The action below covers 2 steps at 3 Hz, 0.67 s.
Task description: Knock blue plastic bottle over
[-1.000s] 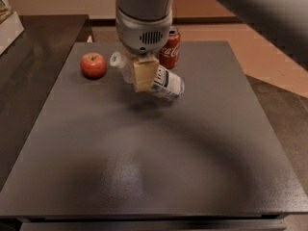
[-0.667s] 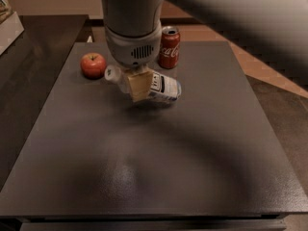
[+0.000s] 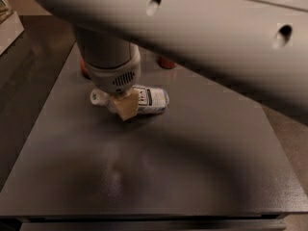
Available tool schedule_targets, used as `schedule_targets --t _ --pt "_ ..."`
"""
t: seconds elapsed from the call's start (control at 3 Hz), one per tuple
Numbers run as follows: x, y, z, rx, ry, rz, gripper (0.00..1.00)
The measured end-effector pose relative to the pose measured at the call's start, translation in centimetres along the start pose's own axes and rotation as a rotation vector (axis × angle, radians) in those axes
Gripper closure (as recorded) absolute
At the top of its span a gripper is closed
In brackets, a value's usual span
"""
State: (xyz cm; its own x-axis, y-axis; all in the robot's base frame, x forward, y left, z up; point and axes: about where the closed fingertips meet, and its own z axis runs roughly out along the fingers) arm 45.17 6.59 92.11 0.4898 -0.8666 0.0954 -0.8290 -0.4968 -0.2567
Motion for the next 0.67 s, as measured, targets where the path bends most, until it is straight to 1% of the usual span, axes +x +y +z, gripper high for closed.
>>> schedule_targets --t 0.33,0.67 --pt "-1.5 0.6 0.8 0.018 0.014 -0.025 0.36" --pt "-2.8 1.6 2.2 0.023 0.018 -0.039 0.12"
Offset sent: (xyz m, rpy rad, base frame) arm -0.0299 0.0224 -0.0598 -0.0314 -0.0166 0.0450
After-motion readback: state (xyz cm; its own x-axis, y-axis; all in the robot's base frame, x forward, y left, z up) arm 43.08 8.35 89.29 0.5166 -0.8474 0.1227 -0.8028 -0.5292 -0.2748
